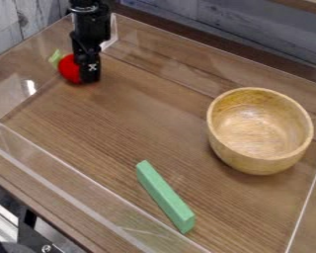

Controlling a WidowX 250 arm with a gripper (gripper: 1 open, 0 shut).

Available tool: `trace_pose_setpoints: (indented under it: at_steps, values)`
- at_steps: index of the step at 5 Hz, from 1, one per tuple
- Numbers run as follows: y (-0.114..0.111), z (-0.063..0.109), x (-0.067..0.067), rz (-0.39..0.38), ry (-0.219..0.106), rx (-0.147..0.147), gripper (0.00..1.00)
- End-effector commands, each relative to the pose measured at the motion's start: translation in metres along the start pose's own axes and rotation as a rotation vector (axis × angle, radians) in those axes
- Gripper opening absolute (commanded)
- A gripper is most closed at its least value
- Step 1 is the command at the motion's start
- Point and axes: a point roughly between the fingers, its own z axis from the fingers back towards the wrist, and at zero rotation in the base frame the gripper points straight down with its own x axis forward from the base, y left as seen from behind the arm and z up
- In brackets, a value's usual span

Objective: Move the red object to the right side of the table

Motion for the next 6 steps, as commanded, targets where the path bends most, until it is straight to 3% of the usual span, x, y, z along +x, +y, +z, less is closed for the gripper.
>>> trace_pose_setpoints:
  at_steps: [1,3,5,6]
  values:
    - [0.016,0.002,-0.02,0.036,-0.014,0.017,1.0]
    - [0.017,-0.018,-0.024,0.006,-0.03,0.0,1.0]
    - [0.018,-0.011,-0.019,0.132,-0.05,-0.035,1.0]
    - [0.015,-0.017,-0.026,0.173,-0.058,-0.052,1.0]
